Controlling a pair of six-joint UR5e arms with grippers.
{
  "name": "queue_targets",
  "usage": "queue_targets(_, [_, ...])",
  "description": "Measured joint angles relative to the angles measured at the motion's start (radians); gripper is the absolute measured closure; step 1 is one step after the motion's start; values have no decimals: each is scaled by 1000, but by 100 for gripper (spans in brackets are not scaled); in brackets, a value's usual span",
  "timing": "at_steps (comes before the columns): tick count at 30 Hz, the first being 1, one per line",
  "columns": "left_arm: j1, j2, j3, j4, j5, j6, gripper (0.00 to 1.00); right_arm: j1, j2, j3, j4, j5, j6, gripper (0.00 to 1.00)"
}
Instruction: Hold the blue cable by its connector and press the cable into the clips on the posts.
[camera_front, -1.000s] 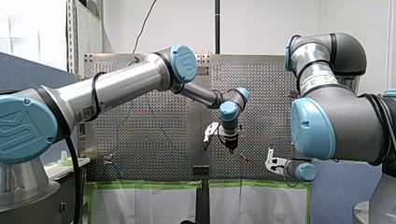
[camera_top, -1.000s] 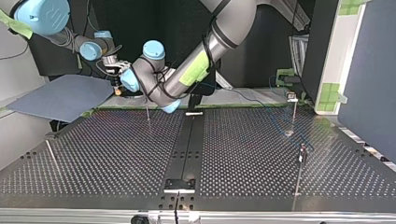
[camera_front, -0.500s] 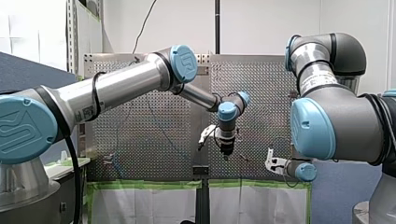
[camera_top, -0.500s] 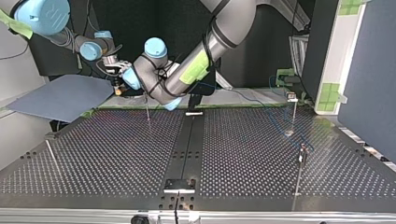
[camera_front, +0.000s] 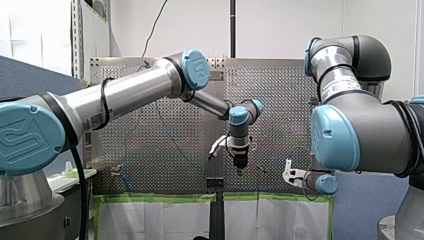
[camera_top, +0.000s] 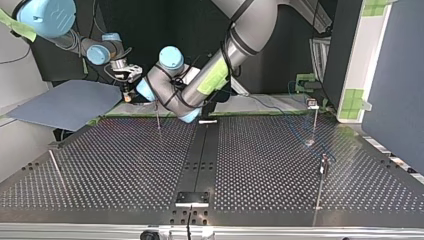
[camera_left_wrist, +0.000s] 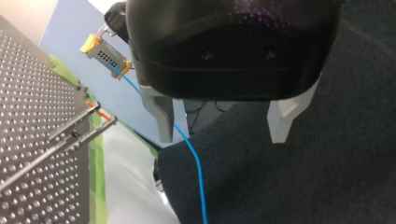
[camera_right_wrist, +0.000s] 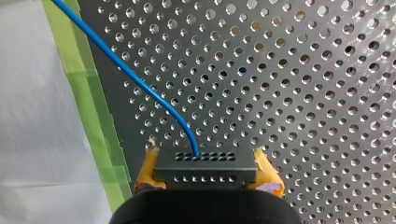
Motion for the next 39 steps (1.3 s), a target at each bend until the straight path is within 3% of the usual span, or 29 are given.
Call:
queue_targets(5, [7, 0, 12, -12, 35, -34, 1, 2, 0, 0, 0, 0, -1, 100])
queue_targets(14, [7, 0, 46, 55, 84, -110, 1, 2, 0, -1, -1, 1, 1, 100])
queue_targets(27, [14, 0, -4, 163, 16, -225, 1, 4, 0, -2, -1, 1, 1, 100])
queue_targets(39, [13, -11, -54, 168, -35, -203, 1, 12, 0, -4, 0, 1, 0, 100])
